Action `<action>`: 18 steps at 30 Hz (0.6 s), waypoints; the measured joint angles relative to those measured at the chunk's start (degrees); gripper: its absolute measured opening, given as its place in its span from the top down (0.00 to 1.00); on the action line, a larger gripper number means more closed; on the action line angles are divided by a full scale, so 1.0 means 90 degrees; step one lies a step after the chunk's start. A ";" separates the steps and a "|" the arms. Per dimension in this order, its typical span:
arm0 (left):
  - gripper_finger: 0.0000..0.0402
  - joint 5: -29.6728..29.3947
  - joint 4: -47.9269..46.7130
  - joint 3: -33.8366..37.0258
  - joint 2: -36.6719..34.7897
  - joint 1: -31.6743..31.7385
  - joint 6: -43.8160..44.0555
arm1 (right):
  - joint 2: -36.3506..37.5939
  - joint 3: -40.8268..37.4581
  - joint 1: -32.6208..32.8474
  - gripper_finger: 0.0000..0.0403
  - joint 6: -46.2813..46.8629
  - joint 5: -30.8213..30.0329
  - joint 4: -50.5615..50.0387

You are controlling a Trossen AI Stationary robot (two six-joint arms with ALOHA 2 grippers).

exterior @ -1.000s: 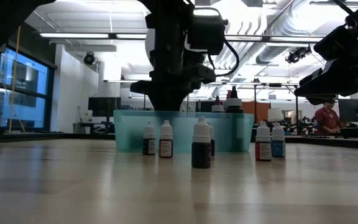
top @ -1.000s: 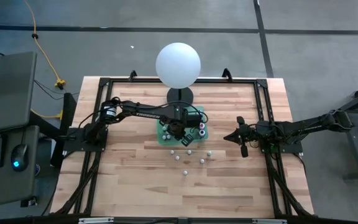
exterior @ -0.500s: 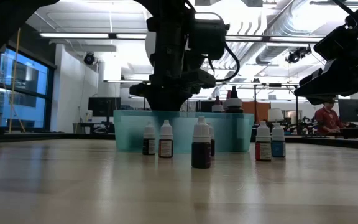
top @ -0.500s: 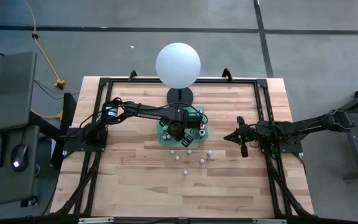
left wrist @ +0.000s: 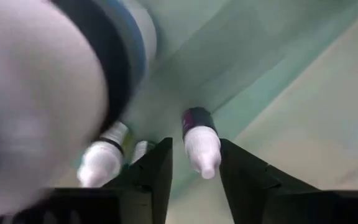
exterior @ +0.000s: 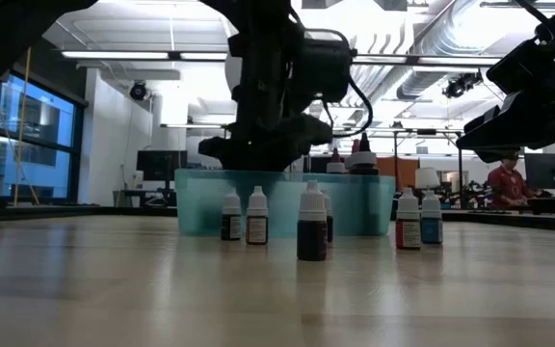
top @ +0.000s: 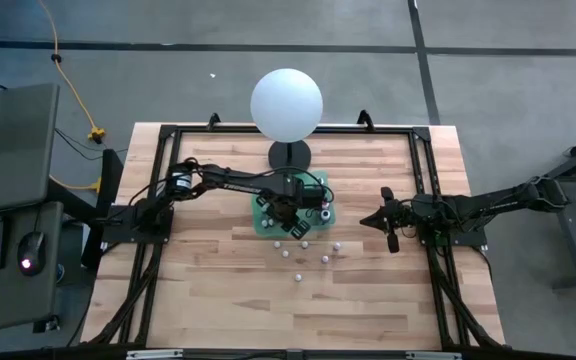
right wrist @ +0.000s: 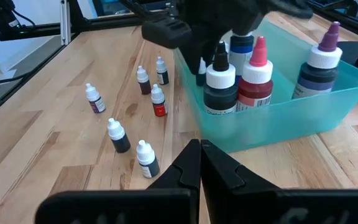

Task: Pick & Place food coloring
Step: Put the top small purple food coloring bottle into the bin, then put the small black food coloring bottle into the bin

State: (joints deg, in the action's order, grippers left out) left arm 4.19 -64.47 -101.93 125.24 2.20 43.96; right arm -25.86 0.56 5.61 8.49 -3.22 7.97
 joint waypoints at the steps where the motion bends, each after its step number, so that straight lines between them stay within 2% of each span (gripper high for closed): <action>1: 0.68 0.0000 0.0006 -0.0006 -0.0018 -0.0002 -0.0018 | 0.0000 0.0002 0.0000 0.99 0.0000 -0.0002 0.0000; 11: 0.64 -0.0018 -0.0007 -0.0030 -0.0026 0.0000 -0.0058 | 0.0000 0.0000 0.0000 0.99 0.0000 -0.0002 0.0000; 18: 0.64 -0.0196 -0.0076 -0.0427 -0.0028 0.0000 -0.0188 | 0.0000 0.0002 -0.0002 0.99 0.0000 0.0000 0.0000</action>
State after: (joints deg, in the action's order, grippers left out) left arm 2.42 -65.15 -105.77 124.99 2.20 42.26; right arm -25.87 0.58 5.58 8.49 -3.22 7.97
